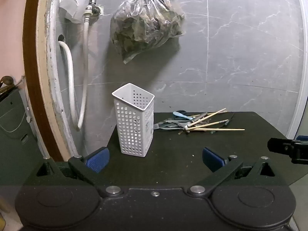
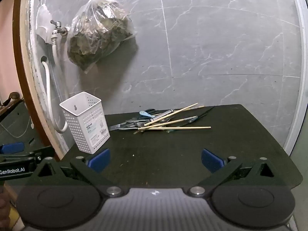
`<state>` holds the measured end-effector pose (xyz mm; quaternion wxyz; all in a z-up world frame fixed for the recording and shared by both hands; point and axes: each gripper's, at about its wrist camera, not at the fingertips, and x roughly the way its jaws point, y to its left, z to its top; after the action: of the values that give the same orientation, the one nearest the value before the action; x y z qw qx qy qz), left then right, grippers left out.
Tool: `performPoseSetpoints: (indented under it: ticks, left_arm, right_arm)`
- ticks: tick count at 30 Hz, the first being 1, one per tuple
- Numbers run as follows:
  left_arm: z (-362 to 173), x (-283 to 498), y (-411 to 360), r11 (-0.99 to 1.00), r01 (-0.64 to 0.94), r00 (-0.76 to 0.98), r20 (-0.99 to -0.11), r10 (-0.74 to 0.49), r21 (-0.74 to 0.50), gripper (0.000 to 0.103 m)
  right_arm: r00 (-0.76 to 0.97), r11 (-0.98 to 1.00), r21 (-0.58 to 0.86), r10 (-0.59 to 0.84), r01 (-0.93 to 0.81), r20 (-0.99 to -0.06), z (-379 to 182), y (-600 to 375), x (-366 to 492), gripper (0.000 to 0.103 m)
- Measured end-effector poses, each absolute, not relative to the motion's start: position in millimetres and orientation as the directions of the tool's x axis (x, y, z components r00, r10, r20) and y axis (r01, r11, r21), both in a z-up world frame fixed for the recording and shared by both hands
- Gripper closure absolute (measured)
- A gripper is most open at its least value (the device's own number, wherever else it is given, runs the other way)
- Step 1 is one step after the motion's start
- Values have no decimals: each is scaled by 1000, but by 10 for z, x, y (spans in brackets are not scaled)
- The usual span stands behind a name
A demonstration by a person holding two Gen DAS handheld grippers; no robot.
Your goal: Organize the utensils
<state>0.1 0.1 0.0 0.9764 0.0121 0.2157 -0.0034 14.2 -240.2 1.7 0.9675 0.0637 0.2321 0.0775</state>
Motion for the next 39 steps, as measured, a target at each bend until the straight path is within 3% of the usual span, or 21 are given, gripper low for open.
performPoseSetpoints:
  ticks: [39]
  left_arm:
    - [-59,65,33,1000,-9,897,-442,10,5,1]
  right_arm:
    - [876,980,154,181,-124,-448,-3,-2310,189,0]
